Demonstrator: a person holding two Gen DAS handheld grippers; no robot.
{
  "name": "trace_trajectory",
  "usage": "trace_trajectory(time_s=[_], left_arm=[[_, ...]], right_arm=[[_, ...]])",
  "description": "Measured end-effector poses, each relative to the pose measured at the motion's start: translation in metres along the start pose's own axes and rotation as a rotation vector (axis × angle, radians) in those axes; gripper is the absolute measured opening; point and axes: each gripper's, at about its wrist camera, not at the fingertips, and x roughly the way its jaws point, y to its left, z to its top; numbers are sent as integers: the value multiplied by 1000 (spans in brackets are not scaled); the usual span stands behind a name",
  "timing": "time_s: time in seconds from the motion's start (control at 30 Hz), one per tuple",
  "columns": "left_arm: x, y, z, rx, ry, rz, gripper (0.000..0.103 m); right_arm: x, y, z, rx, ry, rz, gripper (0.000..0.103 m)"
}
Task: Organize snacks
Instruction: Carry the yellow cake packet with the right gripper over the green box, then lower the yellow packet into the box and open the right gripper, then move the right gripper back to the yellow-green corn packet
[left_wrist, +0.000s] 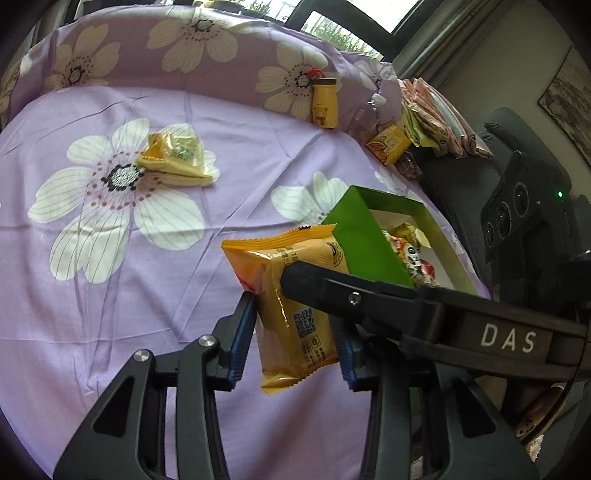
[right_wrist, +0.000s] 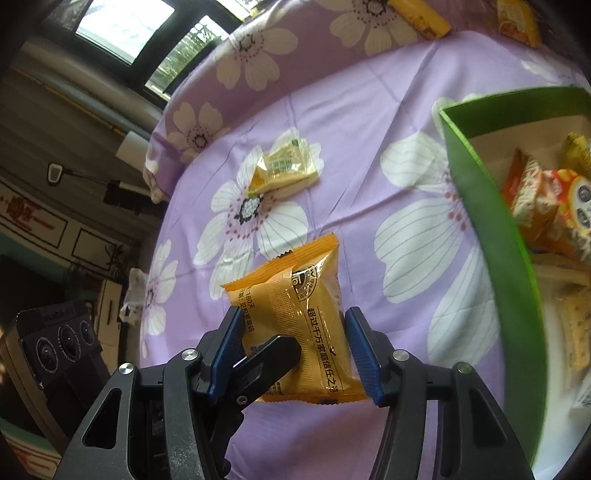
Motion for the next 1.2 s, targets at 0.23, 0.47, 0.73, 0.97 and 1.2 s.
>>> trace_trajectory(time_s=[0.23,0.47,0.73,0.97,1.2], left_arm=[[4,-56,15,78,-34,-77,41],[28,-96,18,94,9,-184,41],[62,-128,11,115,80,-203,41],[71,-128,10,109,104,-200,51],[49,-101,21,86,48,-178,59]], right_arm=[[-65,-18,10,-15,-137,-38,59],[-112,-49,11,9,-248,-108,59],[-126,-78,12,49,-264,-208,60],[-127,-99,11,112,-246,-201,64],[-133,-91,12,124,-324,-241,65]])
